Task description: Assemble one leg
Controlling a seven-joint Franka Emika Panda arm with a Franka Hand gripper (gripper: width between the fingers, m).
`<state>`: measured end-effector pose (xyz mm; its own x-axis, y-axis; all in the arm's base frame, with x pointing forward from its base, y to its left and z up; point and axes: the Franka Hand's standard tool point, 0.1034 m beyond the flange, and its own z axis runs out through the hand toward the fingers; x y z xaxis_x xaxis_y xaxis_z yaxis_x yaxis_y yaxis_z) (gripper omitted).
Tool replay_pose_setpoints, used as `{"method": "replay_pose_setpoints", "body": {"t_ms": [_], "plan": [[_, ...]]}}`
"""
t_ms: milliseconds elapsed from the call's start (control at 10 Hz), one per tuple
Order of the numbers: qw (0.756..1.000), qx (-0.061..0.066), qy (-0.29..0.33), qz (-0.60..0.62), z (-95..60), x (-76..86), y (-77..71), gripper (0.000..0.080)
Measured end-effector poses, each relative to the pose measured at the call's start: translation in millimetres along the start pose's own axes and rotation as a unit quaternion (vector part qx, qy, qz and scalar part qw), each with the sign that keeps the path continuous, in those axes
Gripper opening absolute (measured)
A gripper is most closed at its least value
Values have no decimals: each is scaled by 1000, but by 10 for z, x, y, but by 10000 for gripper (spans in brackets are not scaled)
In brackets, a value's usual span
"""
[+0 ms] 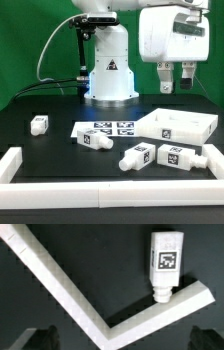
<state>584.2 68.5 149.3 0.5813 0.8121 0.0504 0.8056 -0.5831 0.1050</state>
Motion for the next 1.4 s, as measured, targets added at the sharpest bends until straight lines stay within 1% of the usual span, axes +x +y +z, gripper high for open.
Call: {"method": "replay_pose_setpoints", "body": {"t_ms": [100,500,600,700,800,900,1000,1100,1400], "plan": [[1000,-4,4,5,-6,14,9,650],[1000,-3,5,10,4,-6,24,650],[999,-7,9,41,-2,-62,96,650],[995,-10,17,99,-2,-124,166,650],[986,-5,22,167,26,-176,183,650],[972,5,26,234,47,-218,187,650],[960,15,32,276,46,-258,222,650],[951,19,35,307,45,-291,251,650],[918,26,33,395,58,-252,211,650]]}}
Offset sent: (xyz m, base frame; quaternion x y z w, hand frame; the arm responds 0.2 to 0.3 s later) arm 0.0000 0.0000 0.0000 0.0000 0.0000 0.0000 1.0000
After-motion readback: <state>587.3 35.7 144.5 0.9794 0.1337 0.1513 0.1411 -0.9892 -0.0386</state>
